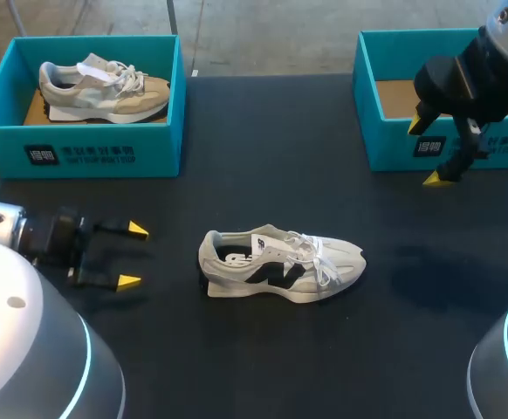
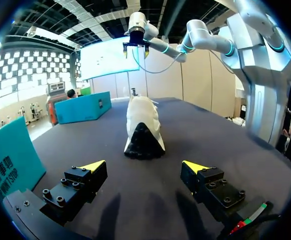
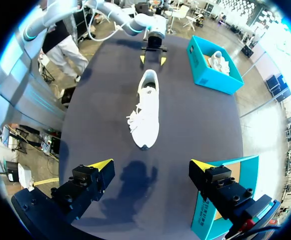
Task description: Take the shoe out of the shoebox, open the shoe tongue, remove and reinsert the insole, then place the shoe into the shoebox
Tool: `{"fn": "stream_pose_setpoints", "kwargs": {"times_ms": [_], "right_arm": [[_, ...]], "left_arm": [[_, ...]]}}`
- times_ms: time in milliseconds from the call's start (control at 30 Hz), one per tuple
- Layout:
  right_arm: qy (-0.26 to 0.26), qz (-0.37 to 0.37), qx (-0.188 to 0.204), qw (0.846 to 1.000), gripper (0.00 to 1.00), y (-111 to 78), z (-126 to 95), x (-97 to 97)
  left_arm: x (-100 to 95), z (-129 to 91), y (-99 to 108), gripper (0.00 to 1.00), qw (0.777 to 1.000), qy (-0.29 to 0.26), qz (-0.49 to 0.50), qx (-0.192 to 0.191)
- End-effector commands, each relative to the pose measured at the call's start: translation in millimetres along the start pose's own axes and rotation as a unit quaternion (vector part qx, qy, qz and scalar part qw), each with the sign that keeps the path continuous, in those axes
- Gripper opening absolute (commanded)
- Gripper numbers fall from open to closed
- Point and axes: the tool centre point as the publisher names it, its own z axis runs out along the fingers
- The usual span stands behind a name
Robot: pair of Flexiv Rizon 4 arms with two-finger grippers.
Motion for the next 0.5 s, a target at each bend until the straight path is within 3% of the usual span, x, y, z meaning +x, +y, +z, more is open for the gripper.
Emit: {"fn": "stream_pose_setpoints", "kwargs": {"times_ms": [33,233,500], "right_arm": [[0.002,0.000,0.002,1.000,1.00,1.4,1,-2.5],[0.002,0.000,0.002,1.000,1.00,1.4,1,-2.5],[0.002,0.000,0.002,1.000,1.00,1.4,1,-2.5]], "left_arm": [[-1.5,10,-14,1.00,1.000,-0.002,-0.006,-0.017],[-3.6,24,-26,1.00,0.999,-0.013,-0.021,-0.034],[-4.5,48,-23,1.00,0.999,-0.002,-0.029,-0.038]]}}
